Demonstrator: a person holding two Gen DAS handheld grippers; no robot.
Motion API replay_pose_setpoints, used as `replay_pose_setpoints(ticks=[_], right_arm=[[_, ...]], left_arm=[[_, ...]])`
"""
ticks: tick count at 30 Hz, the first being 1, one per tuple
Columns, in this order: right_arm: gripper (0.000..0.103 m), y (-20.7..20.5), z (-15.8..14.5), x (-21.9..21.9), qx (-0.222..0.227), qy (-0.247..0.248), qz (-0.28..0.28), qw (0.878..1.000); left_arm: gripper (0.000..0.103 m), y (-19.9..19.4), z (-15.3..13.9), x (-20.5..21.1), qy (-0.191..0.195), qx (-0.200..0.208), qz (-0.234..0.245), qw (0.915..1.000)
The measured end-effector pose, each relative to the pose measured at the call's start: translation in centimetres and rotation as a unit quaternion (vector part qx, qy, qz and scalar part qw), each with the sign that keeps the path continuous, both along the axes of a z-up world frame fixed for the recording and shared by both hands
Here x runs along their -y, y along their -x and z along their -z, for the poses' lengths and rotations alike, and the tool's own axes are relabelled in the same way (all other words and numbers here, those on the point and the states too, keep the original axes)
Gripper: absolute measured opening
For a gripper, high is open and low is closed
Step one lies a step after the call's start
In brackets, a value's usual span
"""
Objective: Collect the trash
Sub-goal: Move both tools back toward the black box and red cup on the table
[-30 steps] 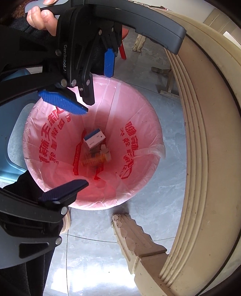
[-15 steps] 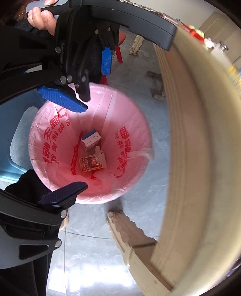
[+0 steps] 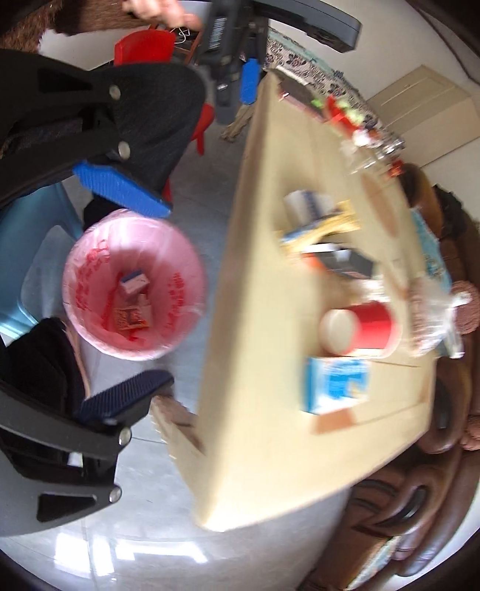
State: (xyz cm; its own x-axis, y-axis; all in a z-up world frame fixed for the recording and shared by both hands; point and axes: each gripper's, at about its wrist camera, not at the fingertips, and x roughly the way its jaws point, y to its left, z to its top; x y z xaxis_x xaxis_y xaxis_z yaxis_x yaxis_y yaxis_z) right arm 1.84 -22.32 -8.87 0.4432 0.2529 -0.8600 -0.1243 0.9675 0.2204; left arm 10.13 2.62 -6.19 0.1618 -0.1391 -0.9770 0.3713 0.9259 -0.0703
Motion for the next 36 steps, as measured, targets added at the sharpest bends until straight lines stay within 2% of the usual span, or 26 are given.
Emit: replay_pose_setpoints(ticks=[2,6,13,16,20,27,36], right_arm=[[0.084,-0.7,-2.3,0.4,0.018,0.005,-0.002,1.000],[0.085,-2.2,-6.6,0.7,0.056,0.015,-0.007,0.998],[0.088,-4.0,-11.3,0.0,0.099,0.017,-0.026,0.995],[0.088,-4.3,-12.2,-0.5,0.103,0.024,-0.028,0.994],[0.088,-4.4,-12.9,-0.7,0.108,0.022,-0.035,0.993],[0.088,-5.3,-12.6,-0.2,0.095,0.005,-0.038,0.995],[0.088,-6.8,-12.2,2.1,0.091,0.008,-0.018,0.996]], left_arm=[[0.086,-1.4,-2.4,-0.3,0.008,0.012,-0.006,0.9999],[0.087,-4.1,-6.6,-0.2,-0.002,0.042,-0.017,0.9990],[0.087,-8.7,-9.1,0.2,-0.004,0.025,-0.041,0.9988],[0.087,-9.8,-9.0,0.5,-0.026,0.020,-0.047,0.9984],[0.087,-10.8,-8.6,0.6,-0.027,-0.001,-0.051,0.9984],[0.087,-11.2,-9.1,2.0,-0.041,0.005,-0.040,0.9984],[0.087,-12.5,-8.0,4.6,-0.057,-0.007,-0.022,0.9981]])
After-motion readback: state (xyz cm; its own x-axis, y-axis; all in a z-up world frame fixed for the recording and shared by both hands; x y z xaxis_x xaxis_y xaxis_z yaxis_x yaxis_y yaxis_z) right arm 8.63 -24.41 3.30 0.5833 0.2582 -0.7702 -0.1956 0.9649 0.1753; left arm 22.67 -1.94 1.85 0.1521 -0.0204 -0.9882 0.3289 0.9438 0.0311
